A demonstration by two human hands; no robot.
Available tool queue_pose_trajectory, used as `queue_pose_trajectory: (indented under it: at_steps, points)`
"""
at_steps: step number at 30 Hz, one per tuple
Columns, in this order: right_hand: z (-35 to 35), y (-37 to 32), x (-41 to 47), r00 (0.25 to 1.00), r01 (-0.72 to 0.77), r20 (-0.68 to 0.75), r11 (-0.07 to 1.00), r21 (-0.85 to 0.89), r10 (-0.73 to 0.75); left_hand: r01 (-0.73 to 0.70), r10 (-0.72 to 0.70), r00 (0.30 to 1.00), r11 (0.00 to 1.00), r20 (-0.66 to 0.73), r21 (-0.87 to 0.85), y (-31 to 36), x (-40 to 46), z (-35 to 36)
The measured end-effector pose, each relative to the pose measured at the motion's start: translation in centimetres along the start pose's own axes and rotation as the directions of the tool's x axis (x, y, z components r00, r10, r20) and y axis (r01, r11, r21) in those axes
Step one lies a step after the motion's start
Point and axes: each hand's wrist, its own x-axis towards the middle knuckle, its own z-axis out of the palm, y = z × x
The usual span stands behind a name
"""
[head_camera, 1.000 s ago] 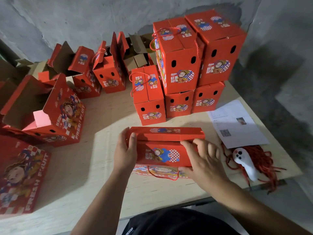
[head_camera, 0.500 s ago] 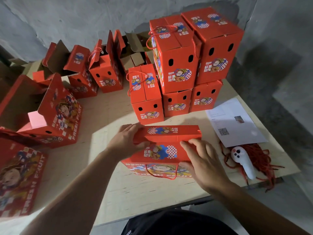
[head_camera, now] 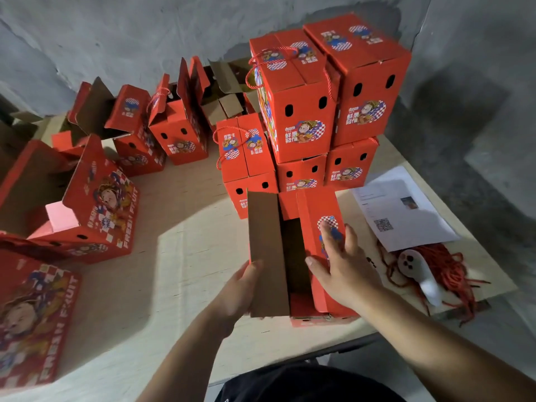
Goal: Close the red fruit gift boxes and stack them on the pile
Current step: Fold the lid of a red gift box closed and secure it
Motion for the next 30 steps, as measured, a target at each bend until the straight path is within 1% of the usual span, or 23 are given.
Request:
queue_pose_trajectory:
  at_steps: [1, 3, 5, 6, 8, 10, 12, 13, 15, 16, 17, 18, 19, 20, 21, 22, 24, 26, 27, 30]
  points:
    - [0.1, -0.2, 0.1, 1.000, 0.009, -0.014, 0.999, -0.051, -0.010, -0.015, 0.015, 1.000, 1.000, 0.004, -0.026, -0.2, 0.1, -0.2]
    - [0.3, -0.5, 0.1, 0.999, 0.008, -0.034, 0.990, -0.143, -0.013, -0.101, 0.104, 0.994, 0.989, 0.026, -0.104, -0.1, 0.7, -0.5]
    - [0.5, -0.7, 0.3, 0.999, -0.014, -0.039, 0.982, -0.187, 0.007, -0.198, 0.213, 0.975, 0.964, 0.067, -0.177, 1.0, 1.2, -0.5]
    - [0.5, -0.7, 0.4, 0.999, -0.007, -0.034, 0.979, -0.205, 0.000, -0.221, 0.242, 0.967, 0.952, 0.080, -0.212, 1.6, 1.4, -0.3]
    - [0.2, -0.5, 0.7, 0.999, 0.050, 0.006, 0.976, -0.213, -0.049, -0.211, 0.237, 0.970, 0.930, 0.051, -0.301, 2.6, 1.7, 0.2]
    - [-0.4, 0.0, 1.2, 0.988, 0.152, 0.068, 0.971, -0.182, -0.142, -0.189, 0.209, 0.978, 0.915, 0.019, -0.357, 2.8, 1.4, 1.1]
    - [-1.2, 0.7, 2.2, 0.960, 0.256, 0.143, 0.962, -0.099, -0.241, -0.199, 0.212, 0.977, 0.927, 0.006, -0.317, 2.5, 0.4, 2.0]
    - [-1.6, 1.0, 2.9, 0.937, 0.316, 0.178, 0.947, -0.060, -0.301, -0.225, 0.224, 0.974, 0.935, -0.032, -0.275, 2.1, -0.1, 2.1]
    - [-2.1, 1.2, 4.0, 0.863, 0.464, 0.244, 0.885, -0.033, -0.443, -0.307, 0.278, 0.946, 0.933, -0.168, -0.186, 1.3, -0.6, 1.6]
    - [-2.2, 1.1, 4.6, 0.824, 0.525, 0.264, 0.851, -0.022, -0.502, -0.363, 0.339, 0.913, 0.929, -0.229, -0.075, 1.1, -0.7, 0.8]
    - [-2.5, 0.9, 5.1, 0.799, 0.555, 0.302, 0.831, -0.037, -0.520, -0.417, 0.431, 0.868, 0.902, -0.249, 0.109, 0.8, -0.8, -0.2]
    - [-2.8, 0.4, 5.8, 0.796, 0.557, 0.313, 0.829, -0.047, -0.517, -0.452, 0.546, 0.812, 0.812, -0.207, 0.369, 0.5, -0.7, -1.4]
    - [-3.1, 0.0, 6.3, 0.798, 0.544, 0.351, 0.836, -0.067, -0.491, -0.461, 0.637, 0.765, 0.647, -0.098, 0.608, 0.1, -0.2, -2.8]
    - [-3.1, -0.2, 6.8, 0.782, 0.545, 0.371, 0.838, -0.019, -0.500, -0.450, 0.661, 0.750, 0.469, 0.037, 0.760, -0.2, 0.2, -4.0]
    - [-3.2, -0.4, 7.2, 0.738, 0.604, 0.383, 0.797, -0.007, -0.556, -0.437, 0.632, 0.762, 0.340, 0.142, 0.833, -0.4, 0.5, -4.9]
    - [-3.2, -0.6, 7.5, 0.705, 0.660, 0.391, 0.749, -0.058, -0.592, -0.424, 0.591, 0.783, 0.278, 0.194, 0.862, -0.7, 0.8, -5.4]
    - [-3.6, -0.8, 8.0, 0.700, 0.647, 0.421, 0.762, -0.031, -0.577, -0.387, 0.570, 0.794, 0.207, 0.211, 0.898, -1.2, 1.3, -5.5]
    - [-3.9, -1.1, 8.6, 0.687, 0.660, 0.409, 0.751, -0.005, -0.601, -0.360, 0.621, 0.754, 0.119, 0.213, 0.925, -1.0, 2.0, -5.4]
    - [-3.7, -1.2, 8.7, 0.683, 0.668, 0.403, 0.744, -0.006, -0.609, -0.351, 0.626, 0.748, 0.096, 0.218, 0.932, -0.5, 2.4, -5.4]
    - [-2.8, -0.8, 9.2, 0.686, 0.682, 0.369, 0.731, -0.026, -0.627, -0.335, 0.585, 0.778, 0.078, 0.229, 0.939, 1.2, 3.4, -5.8]
